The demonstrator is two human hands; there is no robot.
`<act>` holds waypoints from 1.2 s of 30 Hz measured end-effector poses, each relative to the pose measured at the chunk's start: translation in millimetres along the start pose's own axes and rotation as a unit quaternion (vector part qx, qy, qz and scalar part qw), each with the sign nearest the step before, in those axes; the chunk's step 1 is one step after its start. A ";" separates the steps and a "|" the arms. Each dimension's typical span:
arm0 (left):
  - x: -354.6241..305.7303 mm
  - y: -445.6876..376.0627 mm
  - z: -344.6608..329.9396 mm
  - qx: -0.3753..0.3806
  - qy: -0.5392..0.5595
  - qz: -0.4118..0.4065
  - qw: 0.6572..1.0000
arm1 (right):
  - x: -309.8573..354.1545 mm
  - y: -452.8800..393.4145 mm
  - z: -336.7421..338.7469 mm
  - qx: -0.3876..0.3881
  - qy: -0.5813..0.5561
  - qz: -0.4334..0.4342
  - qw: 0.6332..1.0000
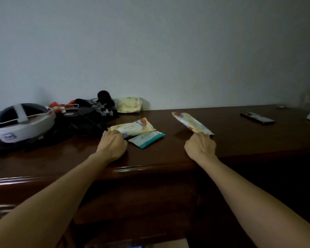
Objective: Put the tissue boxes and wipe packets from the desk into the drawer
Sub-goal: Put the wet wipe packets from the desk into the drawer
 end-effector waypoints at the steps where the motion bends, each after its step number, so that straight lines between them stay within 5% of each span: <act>1: -5.1 15.8 9.6 -0.013 0.011 -0.005 1.000 | -1.7 16.1 7.2 -0.018 -0.039 0.005 0.999; 9: -29.0 109.7 59.8 -0.137 0.120 -0.065 0.981 | 24.5 116.0 60.5 -0.137 -0.248 0.148 0.948; 17: -1.8 122.4 18.4 0.022 0.007 -0.001 1.000 | 29.8 132.0 57.4 -0.162 -0.290 0.148 0.932; 23: -2.8 157.6 27.6 -0.181 -0.027 -0.017 0.983 | 43.4 140.7 5.8 -0.099 -0.179 0.207 0.957; 29: -15.8 223.3 2.0 -0.303 0.191 0.024 0.933 | 31.4 169.8 5.2 -0.210 -0.303 0.201 0.908; 33: -19.2 243.1 -54.1 -0.250 0.452 0.114 0.849 | 9.4 186.1 0.5 -0.227 -0.420 0.115 0.871; 36: -18.5 252.2 -78.9 -0.201 0.575 0.124 0.783 | -5.3 204.2 -18.3 -0.162 -0.559 0.063 0.811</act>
Point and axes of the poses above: each hand's wrist, its own y-axis away from the middle knuckle, its own z-axis out of the back of the hand, x = y × z, the point moved 7 cm from there along -y, towards the middle knuckle, and after that the axes turned 7 degrees about -z, right-handed, at the moved point
